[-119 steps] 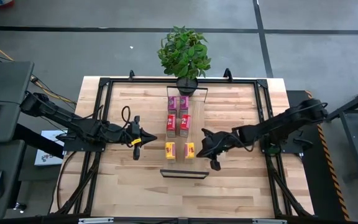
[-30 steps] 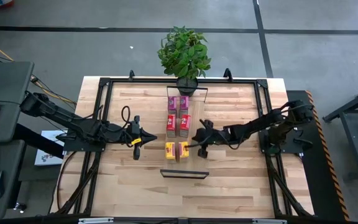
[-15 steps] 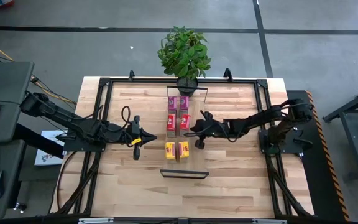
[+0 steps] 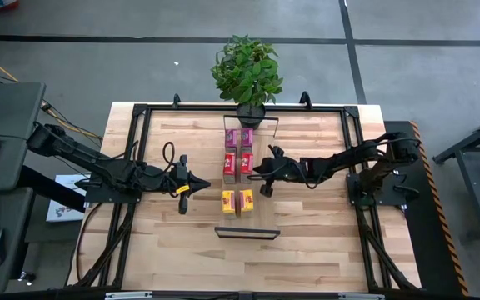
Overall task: Stack cereal on shelf
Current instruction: Adjust the right red cereal box on the shelf, then return to Home Position
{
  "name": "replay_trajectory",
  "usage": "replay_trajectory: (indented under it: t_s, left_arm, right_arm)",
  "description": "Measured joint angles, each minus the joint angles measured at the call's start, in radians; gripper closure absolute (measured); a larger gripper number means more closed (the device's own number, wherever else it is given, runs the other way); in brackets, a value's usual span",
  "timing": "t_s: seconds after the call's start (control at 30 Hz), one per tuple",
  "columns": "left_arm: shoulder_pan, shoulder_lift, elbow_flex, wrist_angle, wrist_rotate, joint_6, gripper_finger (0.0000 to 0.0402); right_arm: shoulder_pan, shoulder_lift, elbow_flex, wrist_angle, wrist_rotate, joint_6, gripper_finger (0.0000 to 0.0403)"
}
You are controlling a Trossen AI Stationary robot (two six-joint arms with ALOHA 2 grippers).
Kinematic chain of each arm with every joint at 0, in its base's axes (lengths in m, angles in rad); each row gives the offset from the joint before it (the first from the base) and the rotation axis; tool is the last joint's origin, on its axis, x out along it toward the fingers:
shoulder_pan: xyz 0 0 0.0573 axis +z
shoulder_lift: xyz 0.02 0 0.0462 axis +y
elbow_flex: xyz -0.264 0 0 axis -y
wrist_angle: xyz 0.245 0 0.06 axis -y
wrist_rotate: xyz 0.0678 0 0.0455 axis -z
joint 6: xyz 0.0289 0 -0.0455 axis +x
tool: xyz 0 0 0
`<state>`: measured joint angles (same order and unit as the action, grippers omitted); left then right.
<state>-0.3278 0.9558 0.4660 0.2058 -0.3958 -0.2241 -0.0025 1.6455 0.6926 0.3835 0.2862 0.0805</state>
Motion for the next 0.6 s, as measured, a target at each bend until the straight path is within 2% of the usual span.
replay_trajectory:
  t_s: [0.17,0.33,0.47,0.6]
  left_arm:
    - [0.000,0.000,0.000,0.000,0.000,0.000,0.0401]
    - [0.000,0.000,0.000,0.000,0.000,0.009,0.0401]
    - [0.001,0.000,0.000,-0.037,-0.031,0.019,0.0401]
    - [0.030,-0.026,0.000,-0.050,-0.062,0.144,0.0401]
  right_arm:
    - [0.000,0.000,0.000,-0.001,0.056,-0.037,0.0403]
    - [-0.005,0.000,0.000,-0.029,0.058,-0.061,0.0403]
    - [-0.005,-0.034,0.000,-0.166,0.045,-0.081,0.0403]
    - [-0.005,-0.106,0.000,-0.288,0.031,-0.061,0.0403]
